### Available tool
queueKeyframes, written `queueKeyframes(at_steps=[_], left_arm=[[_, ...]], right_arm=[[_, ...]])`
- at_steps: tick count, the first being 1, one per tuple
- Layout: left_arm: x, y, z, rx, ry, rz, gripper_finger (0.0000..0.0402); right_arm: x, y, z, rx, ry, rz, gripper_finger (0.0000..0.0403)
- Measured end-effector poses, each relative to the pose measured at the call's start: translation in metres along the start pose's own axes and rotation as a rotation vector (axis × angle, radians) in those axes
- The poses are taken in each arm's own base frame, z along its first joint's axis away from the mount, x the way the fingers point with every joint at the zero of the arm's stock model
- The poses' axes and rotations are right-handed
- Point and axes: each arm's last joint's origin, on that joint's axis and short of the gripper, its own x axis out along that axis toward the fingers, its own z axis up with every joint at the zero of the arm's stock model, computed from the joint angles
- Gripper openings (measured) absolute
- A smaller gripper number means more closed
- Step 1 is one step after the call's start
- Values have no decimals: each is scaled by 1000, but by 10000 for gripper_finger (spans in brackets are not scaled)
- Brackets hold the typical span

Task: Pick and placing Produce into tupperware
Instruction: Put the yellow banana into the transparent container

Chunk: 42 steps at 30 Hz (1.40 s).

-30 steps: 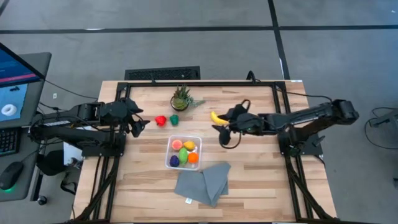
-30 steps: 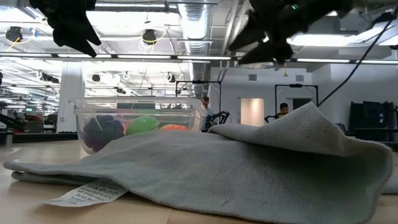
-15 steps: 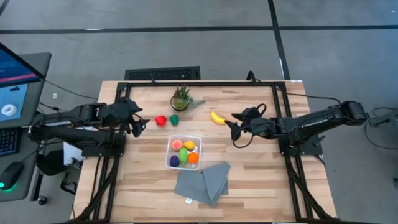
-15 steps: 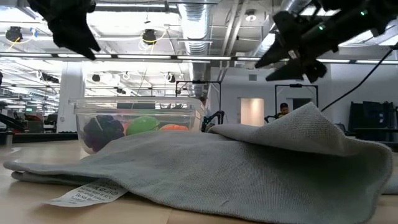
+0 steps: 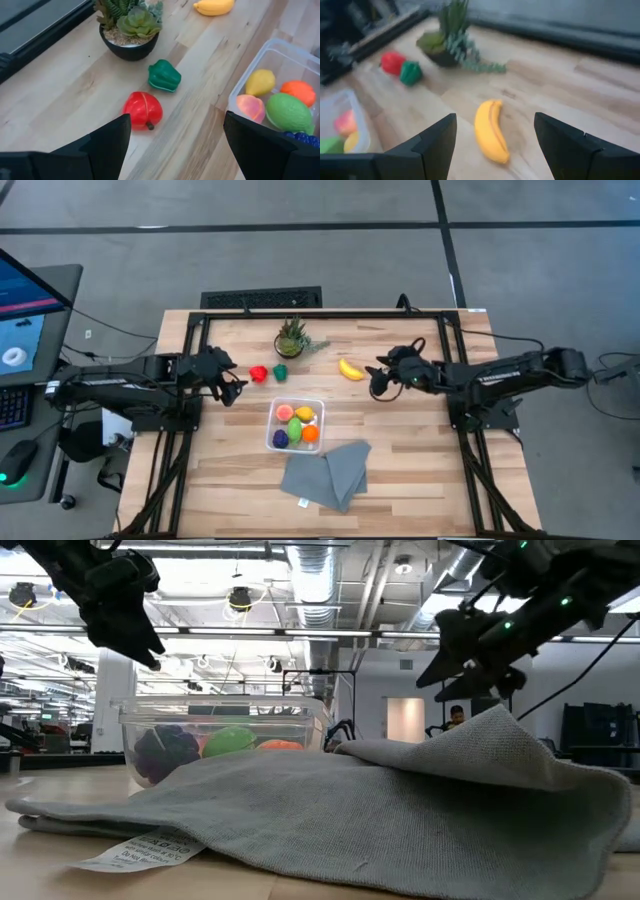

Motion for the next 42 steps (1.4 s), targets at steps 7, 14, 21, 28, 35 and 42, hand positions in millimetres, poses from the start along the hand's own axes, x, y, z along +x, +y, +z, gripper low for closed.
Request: queueKeyframes(at_steps=[7,14,21,28,35,42], left_arm=[[0,0,0,0,4,2,306],[0,0,0,-2,5,2,306],[0,0,0,-18,5,3,306],[0,1,-2,-35,21,9,306],[0,1,-2,-35,24,9,306],[0,1,-2,-36,27,1,306]], right_arm=[[19,-14,3,13,113,57,290],[42,-17,24,-14,277,85,301],[66,-15,54,-70,337,93,325],[85,-19,69,-58,472,113,331],[101,-15,73,-48,543,128,334],[110,-14,74,-32,609,93,329]])
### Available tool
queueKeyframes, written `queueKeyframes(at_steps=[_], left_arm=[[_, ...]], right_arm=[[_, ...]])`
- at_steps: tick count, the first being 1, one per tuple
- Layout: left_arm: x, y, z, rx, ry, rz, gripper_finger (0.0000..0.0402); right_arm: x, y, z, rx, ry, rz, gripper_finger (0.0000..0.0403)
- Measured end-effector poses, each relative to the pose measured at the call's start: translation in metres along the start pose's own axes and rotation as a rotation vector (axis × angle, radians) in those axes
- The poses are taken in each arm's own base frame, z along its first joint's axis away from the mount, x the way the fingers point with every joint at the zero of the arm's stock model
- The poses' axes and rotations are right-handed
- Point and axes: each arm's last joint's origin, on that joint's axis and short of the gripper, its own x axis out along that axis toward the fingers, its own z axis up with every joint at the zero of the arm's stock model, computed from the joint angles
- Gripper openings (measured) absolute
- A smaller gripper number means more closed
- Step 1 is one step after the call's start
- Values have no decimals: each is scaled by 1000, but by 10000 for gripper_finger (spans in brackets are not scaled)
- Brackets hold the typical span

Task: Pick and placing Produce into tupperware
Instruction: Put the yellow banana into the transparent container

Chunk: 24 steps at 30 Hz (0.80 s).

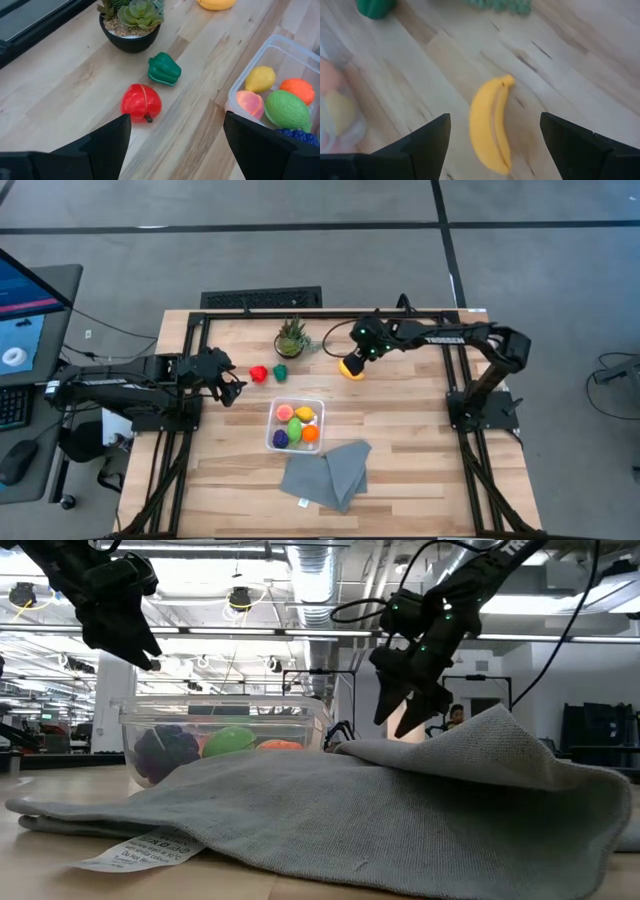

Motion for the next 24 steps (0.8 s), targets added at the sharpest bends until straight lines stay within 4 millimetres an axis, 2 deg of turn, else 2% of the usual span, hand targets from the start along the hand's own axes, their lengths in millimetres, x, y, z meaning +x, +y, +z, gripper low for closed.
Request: queueKeyframes(at_steps=[6,14,24], left_arm=[[0,0,0,-1,2,-8,306],[0,-1,0,-3,-2,-10,306],[0,-1,0,-23,7,-25,306]], right_arm=[[0,3,8,36,6,-3,329],[-3,4,9,65,30,-13,333],[20,13,-2,33,108,-35,325]])
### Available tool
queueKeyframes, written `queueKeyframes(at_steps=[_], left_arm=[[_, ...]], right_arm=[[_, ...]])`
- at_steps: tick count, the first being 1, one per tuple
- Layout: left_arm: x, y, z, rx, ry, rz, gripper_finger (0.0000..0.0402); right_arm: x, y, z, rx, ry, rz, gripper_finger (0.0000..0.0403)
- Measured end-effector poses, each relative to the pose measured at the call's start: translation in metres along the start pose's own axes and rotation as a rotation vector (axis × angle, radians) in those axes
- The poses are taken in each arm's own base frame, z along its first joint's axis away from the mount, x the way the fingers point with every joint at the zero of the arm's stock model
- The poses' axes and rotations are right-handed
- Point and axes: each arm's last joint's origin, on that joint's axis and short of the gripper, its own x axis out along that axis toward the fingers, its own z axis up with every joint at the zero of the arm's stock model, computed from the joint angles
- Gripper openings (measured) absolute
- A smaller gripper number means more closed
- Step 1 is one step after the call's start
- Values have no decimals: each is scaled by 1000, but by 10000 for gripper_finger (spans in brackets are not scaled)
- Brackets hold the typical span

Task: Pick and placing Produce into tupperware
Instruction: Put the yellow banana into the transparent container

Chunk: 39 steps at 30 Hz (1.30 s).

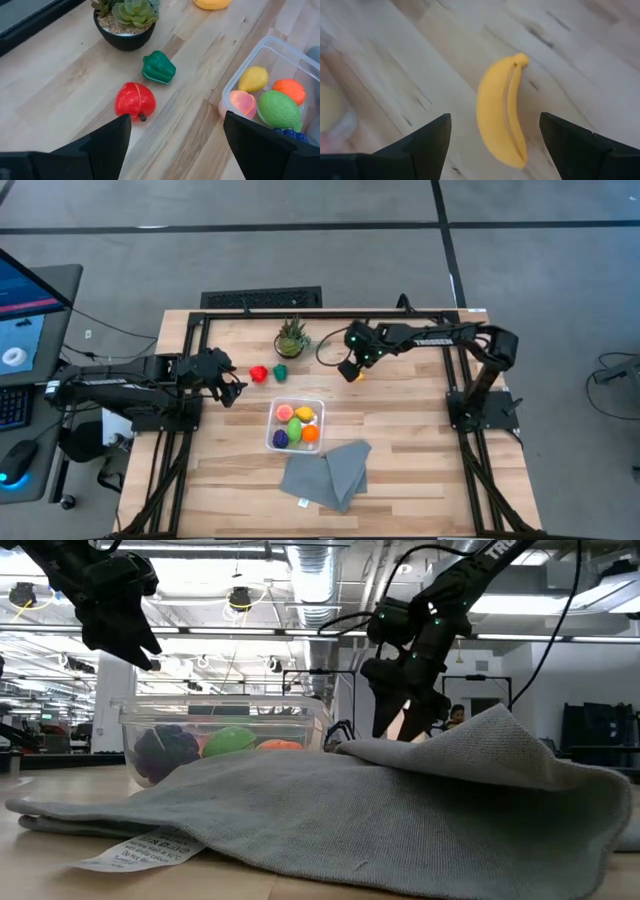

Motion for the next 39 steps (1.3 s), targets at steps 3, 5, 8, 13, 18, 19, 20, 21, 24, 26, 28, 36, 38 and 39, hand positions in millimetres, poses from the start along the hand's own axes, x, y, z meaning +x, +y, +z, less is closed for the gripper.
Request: queueKeyframes(at_steps=[3,5,8,13,18,19,20,21,24,26,28,36,38,39], left_arm=[[0,0,0,-4,4,-8,306],[0,0,0,-5,5,-10,306],[0,0,0,-12,8,-15,306],[0,-1,0,-13,13,-21,306],[0,-1,0,-13,12,-22,306],[0,-1,0,-13,12,-21,306],[0,-1,0,-13,13,-21,306],[0,-1,0,-13,12,-21,306],[0,-1,0,-13,12,-21,306],[0,-1,0,-13,12,-21,306],[0,-1,0,-13,12,-21,306],[0,-1,0,-16,13,-21,306],[0,-1,-1,-26,16,-24,306],[0,-1,-1,-28,20,-26,306]], right_arm=[[8,0,-2,-1,25,-9,325],[13,1,-2,-5,33,-10,325],[17,3,-2,-14,38,-13,325],[19,6,0,-38,16,-21,325],[19,5,1,-63,8,-26,324],[19,5,1,-69,7,-27,323],[19,5,1,-74,6,-26,322],[19,5,2,-81,2,-24,322],[19,6,3,-91,-12,-19,320],[19,6,4,-93,-18,-17,319],[19,6,4,-100,-19,-16,318],[33,8,3,-123,10,-18,317],[32,9,4,-126,6,-16,317],[31,10,7,-128,-14,-8,317]])
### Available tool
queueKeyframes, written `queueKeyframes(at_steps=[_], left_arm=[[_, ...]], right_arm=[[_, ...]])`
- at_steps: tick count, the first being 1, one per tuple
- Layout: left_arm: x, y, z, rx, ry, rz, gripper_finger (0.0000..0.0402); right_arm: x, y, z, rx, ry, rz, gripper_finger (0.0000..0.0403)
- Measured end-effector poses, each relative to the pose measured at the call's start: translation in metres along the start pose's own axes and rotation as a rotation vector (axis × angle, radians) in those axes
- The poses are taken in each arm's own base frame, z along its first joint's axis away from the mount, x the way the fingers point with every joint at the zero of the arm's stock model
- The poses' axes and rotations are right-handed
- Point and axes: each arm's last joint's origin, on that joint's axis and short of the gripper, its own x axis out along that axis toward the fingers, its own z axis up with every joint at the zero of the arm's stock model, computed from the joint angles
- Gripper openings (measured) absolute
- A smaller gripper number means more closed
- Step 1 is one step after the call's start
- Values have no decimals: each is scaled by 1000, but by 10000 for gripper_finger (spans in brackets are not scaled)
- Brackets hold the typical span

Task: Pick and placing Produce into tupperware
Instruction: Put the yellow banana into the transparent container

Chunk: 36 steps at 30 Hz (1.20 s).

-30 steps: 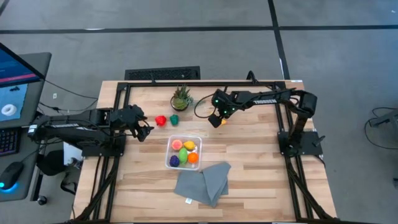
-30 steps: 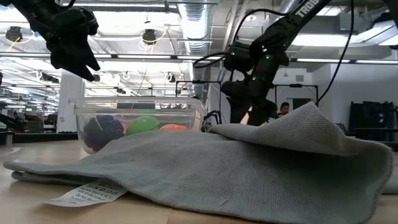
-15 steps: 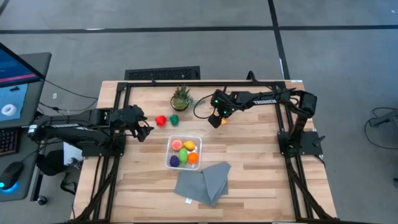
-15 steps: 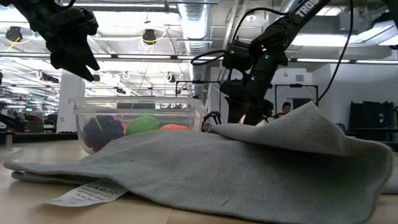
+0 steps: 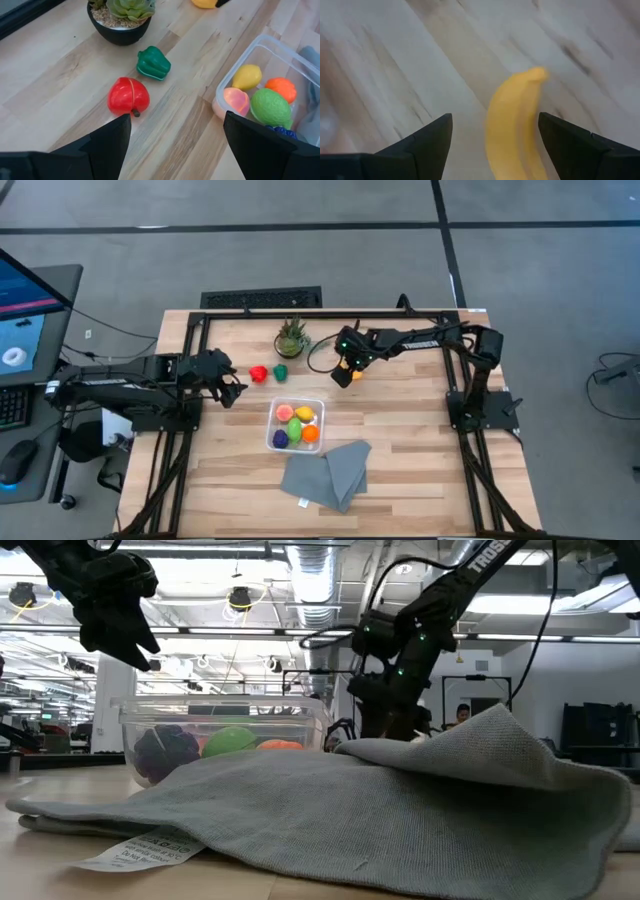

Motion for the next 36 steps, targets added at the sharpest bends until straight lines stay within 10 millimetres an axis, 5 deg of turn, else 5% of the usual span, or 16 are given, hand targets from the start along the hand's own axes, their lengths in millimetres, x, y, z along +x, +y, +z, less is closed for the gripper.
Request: queueKeyframes(at_steps=[22,36], left_arm=[[0,0,0,-2,1,-2,306],[0,0,0,-3,-2,1,306]], right_arm=[[15,-4,-6,-6,59,-29,316],[15,0,-11,-59,94,-55,273]])
